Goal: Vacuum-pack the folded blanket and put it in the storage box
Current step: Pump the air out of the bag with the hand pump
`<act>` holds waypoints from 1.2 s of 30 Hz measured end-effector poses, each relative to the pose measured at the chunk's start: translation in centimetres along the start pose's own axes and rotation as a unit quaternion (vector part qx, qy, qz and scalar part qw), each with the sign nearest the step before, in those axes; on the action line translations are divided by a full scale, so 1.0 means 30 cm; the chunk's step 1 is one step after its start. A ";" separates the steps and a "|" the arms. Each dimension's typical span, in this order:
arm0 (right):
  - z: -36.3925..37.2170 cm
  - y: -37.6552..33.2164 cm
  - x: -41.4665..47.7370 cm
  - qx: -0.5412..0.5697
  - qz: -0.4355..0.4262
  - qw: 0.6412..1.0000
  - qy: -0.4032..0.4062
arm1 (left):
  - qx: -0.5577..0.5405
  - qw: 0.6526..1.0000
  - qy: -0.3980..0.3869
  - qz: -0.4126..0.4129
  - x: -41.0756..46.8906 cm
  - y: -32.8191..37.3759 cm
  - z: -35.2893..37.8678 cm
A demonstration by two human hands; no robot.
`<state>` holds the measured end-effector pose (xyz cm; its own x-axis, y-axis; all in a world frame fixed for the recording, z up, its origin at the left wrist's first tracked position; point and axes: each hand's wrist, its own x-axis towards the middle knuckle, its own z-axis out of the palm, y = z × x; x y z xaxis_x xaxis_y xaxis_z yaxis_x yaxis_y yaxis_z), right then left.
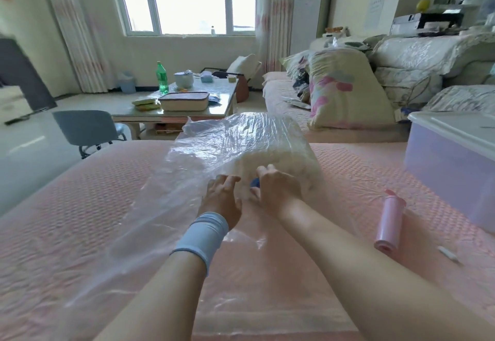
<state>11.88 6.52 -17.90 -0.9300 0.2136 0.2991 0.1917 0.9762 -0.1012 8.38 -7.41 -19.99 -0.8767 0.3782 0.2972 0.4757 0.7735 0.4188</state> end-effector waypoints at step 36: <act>0.014 0.112 0.027 0.255 -0.152 0.948 0.117 | -0.039 0.995 0.065 0.063 0.102 0.049 0.027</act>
<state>11.65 9.94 -18.39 -0.8114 -0.0144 0.5843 -0.3061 0.8621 -0.4038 6.34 -4.69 -19.15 -0.7956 0.3963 0.4582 0.5895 0.6805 0.4351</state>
